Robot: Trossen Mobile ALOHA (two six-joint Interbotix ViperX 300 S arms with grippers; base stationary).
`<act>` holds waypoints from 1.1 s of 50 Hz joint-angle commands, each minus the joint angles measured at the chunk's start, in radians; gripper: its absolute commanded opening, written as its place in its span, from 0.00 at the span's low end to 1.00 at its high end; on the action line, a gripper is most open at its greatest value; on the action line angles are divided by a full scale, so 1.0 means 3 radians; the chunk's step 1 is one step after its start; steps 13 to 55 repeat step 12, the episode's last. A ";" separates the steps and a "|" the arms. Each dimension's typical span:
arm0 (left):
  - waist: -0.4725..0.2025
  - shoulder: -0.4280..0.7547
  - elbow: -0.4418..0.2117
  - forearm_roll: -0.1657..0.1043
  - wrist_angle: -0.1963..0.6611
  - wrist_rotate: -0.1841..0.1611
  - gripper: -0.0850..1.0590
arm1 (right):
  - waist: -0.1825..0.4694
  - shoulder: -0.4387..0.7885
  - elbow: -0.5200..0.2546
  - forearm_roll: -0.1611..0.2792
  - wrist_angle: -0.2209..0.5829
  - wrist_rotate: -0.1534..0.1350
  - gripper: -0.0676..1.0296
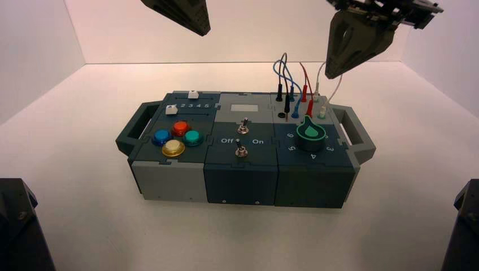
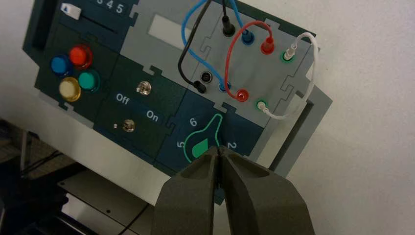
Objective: Turn the knob to position 1.
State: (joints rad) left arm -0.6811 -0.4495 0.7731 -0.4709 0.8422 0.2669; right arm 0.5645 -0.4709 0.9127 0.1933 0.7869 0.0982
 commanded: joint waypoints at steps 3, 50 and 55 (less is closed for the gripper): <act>0.0015 -0.0031 -0.0107 0.0000 -0.0010 0.0041 0.05 | 0.0015 -0.0097 -0.0041 0.0005 0.0020 -0.0020 0.04; 0.0015 -0.0015 -0.0112 0.0005 -0.0010 0.0041 0.05 | 0.0020 -0.0102 -0.0046 0.0005 0.0031 -0.0041 0.04; 0.0015 -0.0015 -0.0112 0.0005 -0.0010 0.0041 0.05 | 0.0020 -0.0102 -0.0046 0.0005 0.0031 -0.0041 0.04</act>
